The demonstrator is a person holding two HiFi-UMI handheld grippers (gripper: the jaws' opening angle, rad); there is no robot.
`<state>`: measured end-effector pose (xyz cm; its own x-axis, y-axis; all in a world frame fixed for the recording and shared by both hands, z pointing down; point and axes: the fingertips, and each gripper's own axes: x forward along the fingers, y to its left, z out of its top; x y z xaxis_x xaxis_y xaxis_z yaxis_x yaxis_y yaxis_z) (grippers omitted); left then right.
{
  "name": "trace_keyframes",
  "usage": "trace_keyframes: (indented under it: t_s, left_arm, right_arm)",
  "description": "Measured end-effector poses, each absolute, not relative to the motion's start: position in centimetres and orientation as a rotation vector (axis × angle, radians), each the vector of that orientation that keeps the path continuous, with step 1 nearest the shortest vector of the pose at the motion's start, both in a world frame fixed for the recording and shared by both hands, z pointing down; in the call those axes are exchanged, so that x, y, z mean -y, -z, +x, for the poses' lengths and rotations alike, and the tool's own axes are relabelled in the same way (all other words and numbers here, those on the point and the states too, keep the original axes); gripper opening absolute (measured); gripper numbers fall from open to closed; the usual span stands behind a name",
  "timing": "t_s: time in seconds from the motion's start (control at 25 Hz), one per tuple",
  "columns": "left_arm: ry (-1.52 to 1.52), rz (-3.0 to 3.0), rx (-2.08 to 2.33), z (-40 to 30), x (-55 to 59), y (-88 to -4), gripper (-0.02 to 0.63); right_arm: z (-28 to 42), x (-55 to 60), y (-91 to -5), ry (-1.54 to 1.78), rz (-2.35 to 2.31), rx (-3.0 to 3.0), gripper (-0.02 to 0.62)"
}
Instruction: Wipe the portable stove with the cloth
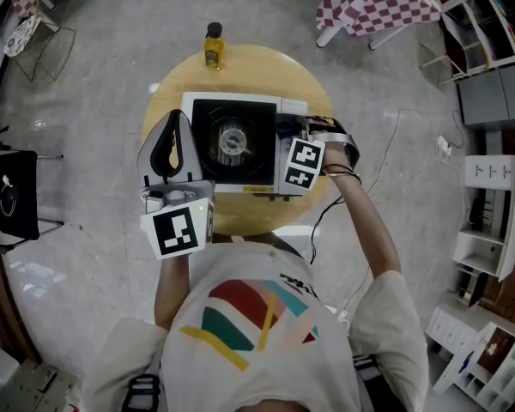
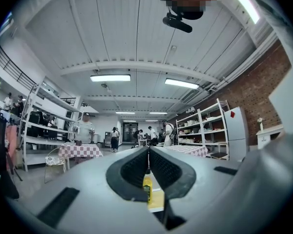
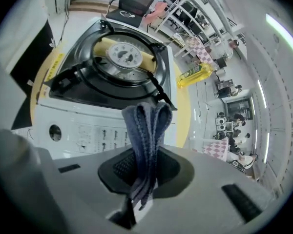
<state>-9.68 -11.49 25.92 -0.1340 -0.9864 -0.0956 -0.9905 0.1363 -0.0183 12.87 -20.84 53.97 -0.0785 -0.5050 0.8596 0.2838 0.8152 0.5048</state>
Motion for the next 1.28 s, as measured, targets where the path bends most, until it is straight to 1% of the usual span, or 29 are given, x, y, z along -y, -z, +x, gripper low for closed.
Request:
trace_keyframes:
  t_s: [0.36,0.68,0.88,1.16,1.28]
  left_arm:
    - [-0.065,-2.055,-2.294,-10.1,11.4,-26.9,0.008]
    - [-0.059,-2.093,-2.26,-10.7,11.3,-27.7,0.008]
    - [-0.041,-2.059,-2.296,-11.2,9.8,-28.8,0.008]
    - [-0.021,-2.061,-2.296,-10.0,7.1,-29.0,0.008]
    - [0.045,-2.063,-2.272,-9.8,5.8,-29.2,0.008]
  right_arm:
    - [14.8,12.4,-53.8,0.612,0.14,1.541,0.031]
    - [16.0,7.5,-53.7,0.519,0.176,1.549,0.031]
    - [16.3,4.0,-54.2,0.525,0.165,1.558,0.031]
    - [16.9,3.2,-54.4,0.559,0.181,1.559,0.031]
    - [15.1,3.1,-51.9,0.547,0.268,1.647,0.031]
